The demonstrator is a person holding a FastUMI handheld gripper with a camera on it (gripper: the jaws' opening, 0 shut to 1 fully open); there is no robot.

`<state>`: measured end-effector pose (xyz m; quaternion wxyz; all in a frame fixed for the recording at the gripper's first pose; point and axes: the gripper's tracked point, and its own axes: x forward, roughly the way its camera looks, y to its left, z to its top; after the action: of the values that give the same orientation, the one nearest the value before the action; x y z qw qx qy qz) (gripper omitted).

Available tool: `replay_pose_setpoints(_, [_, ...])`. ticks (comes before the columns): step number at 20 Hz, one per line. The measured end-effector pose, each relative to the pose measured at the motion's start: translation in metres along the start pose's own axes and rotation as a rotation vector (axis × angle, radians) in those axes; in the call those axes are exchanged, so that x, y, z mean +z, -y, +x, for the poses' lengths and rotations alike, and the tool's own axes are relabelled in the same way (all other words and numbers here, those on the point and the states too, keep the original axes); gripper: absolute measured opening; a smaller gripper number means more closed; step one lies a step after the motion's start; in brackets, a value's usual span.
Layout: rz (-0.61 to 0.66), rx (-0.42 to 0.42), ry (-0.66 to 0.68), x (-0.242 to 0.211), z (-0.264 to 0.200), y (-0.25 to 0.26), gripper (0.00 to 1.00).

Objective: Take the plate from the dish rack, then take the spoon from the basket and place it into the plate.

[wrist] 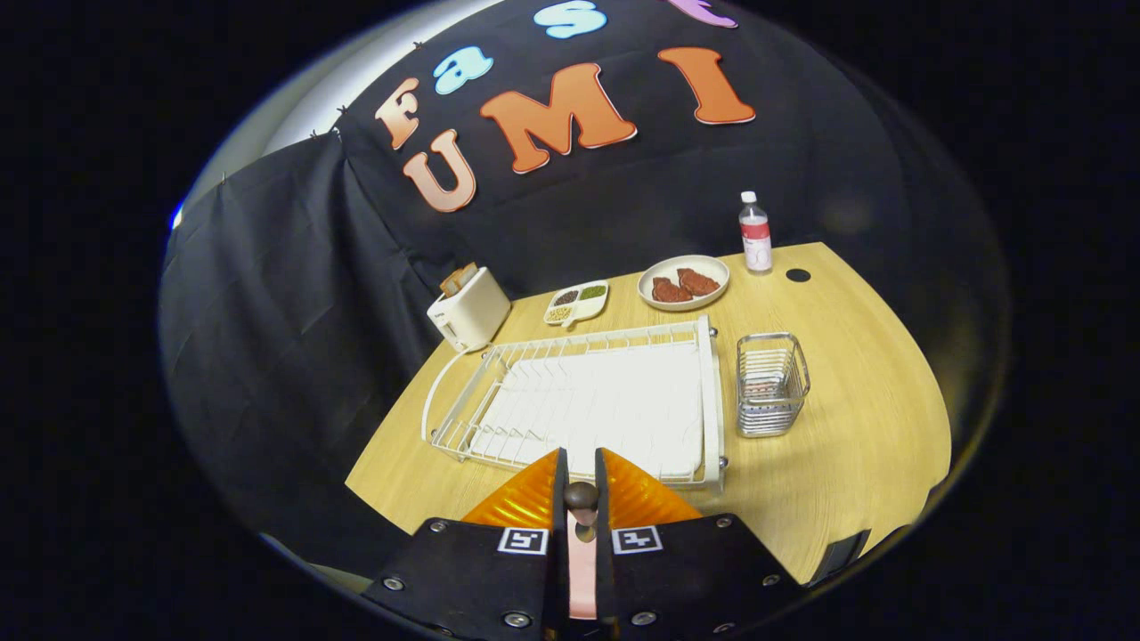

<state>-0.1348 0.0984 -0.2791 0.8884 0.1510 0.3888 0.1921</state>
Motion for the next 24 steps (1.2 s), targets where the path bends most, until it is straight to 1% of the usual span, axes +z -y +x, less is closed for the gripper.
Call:
replay_pose_setpoints(3, [0.038, 0.010, -0.045, -0.021, 0.007, 0.000, 0.12])
replay_pose_setpoints(5, [0.055, 0.020, -0.055, -0.027, 0.010, -0.002, 0.12])
replay_pose_setpoints(9, [0.045, 0.032, -0.077, -0.040, 0.016, -0.003, 0.12])
replay_pose_setpoints(16, [0.029, 0.037, -0.110, -0.059, 0.019, 0.010, 0.12])
replay_pose_setpoints(20, [0.034, 0.048, -0.101, -0.059, 0.019, 0.016, 0.12])
replay_pose_setpoints(21, [0.029, 0.037, -0.099, -0.060, 0.020, 0.022, 0.12])
replay_pose_setpoints(23, [-0.001, -0.019, -0.104, -0.064, 0.021, 0.041, 0.16])
replay_pose_setpoints(24, [-0.009, -0.041, -0.109, -0.067, 0.020, 0.048, 0.21])
